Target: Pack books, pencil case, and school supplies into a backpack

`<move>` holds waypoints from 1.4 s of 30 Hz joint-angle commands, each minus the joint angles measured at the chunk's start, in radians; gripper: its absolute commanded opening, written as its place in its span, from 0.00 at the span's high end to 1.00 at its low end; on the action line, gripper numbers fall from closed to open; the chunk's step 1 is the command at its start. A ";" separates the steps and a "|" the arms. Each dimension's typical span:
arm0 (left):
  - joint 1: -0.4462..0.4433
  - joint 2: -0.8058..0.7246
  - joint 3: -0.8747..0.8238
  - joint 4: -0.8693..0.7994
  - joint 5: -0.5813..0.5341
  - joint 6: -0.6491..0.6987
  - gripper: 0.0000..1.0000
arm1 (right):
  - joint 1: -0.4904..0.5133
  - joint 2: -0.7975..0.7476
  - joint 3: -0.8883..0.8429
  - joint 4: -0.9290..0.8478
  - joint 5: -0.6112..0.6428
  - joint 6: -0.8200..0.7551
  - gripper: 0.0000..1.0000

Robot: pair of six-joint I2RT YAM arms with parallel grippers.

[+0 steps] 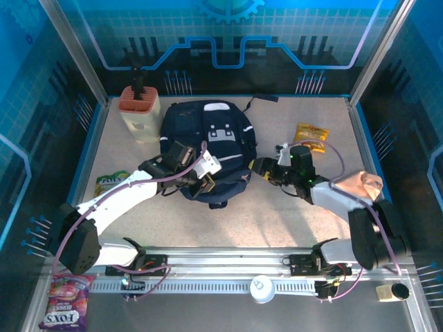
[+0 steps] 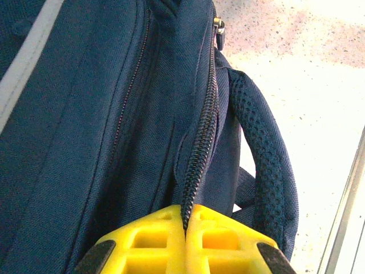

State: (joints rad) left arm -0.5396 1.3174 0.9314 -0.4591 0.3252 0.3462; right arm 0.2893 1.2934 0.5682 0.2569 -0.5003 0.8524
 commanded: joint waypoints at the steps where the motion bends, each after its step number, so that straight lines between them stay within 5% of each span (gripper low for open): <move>1: -0.001 -0.062 0.010 0.078 -0.011 -0.006 1.00 | -0.006 -0.110 -0.026 -0.124 0.012 -0.320 0.32; 8: -0.001 -0.071 0.043 0.074 -0.002 -0.020 1.00 | 0.096 -0.114 -0.020 -0.170 -0.006 -0.547 0.32; 17: 0.001 -0.069 0.054 0.062 0.007 -0.013 1.00 | 0.171 0.052 0.055 -0.090 0.062 -0.591 0.34; 30: 0.001 -0.060 0.049 0.050 0.011 -0.004 1.00 | 0.192 0.028 0.070 -0.096 0.112 -0.604 0.63; 35: 0.000 -0.059 0.049 0.050 0.007 -0.006 1.00 | 0.192 0.031 0.084 -0.132 0.146 -0.599 0.83; 38: 0.000 -0.060 0.049 0.048 -0.021 -0.017 1.00 | 0.195 0.000 0.085 -0.197 0.204 -0.585 0.97; 42: 0.000 -0.057 0.057 0.038 -0.060 -0.030 1.00 | 0.238 -0.096 0.082 -0.348 0.336 -0.556 1.00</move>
State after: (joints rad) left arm -0.5400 1.2907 0.9340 -0.4572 0.2996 0.3389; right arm 0.5030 1.2678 0.6300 0.0452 -0.3103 0.2737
